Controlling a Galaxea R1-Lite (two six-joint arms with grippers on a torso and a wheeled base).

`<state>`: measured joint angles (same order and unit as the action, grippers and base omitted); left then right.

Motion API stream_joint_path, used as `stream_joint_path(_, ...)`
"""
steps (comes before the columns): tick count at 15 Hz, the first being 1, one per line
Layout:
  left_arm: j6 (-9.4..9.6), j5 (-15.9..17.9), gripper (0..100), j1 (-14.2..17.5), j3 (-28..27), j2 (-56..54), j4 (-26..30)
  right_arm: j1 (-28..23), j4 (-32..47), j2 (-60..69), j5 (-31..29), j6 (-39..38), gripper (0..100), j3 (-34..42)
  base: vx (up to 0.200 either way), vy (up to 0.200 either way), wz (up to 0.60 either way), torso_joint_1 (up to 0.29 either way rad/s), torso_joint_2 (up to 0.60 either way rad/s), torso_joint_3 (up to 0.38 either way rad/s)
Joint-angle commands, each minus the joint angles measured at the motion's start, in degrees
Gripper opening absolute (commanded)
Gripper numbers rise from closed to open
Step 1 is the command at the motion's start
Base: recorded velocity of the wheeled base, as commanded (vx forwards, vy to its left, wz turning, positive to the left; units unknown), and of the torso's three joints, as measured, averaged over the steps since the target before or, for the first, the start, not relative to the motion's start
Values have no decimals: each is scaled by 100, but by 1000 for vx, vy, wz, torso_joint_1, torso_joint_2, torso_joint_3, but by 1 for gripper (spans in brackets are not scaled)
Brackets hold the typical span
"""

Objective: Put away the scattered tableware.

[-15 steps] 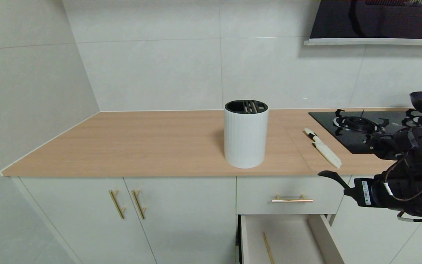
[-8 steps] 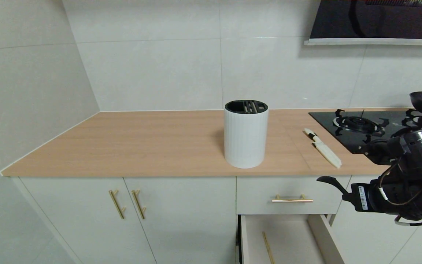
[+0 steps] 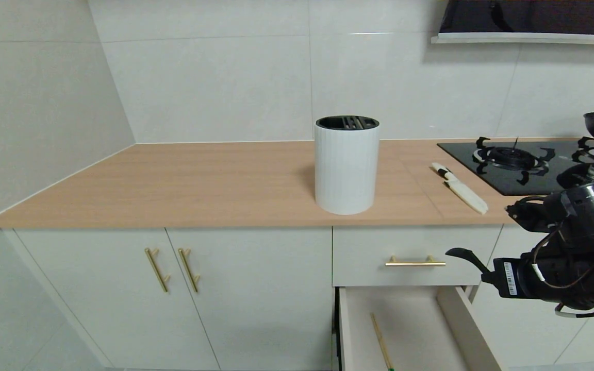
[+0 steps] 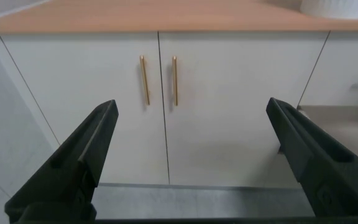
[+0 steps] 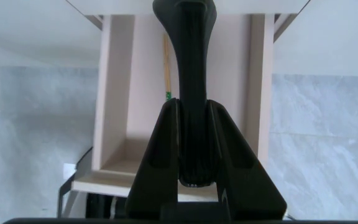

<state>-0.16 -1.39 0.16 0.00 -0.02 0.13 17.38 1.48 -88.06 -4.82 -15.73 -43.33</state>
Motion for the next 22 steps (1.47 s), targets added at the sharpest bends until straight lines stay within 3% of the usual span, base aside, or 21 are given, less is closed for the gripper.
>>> stream_joint_path(1, -2, -2, 100, 2, 0, 2, -5, 2, 2, -27, -11, -1, 0, 0, 0, 0, 0, -198, 496, 300)
stream_joint_path(15, -2, -2, 100, 2, 0, 2, -5, 2, -51, -27, -11, 8, 0, 43, 0, 0, 0, -154, 461, 304)
stream_joint_path(22, -2, -2, 100, 2, 0, 2, -5, 125, -244, -185, -28, 35, 0, 52, 0, 0, 0, -13, 62, 46)
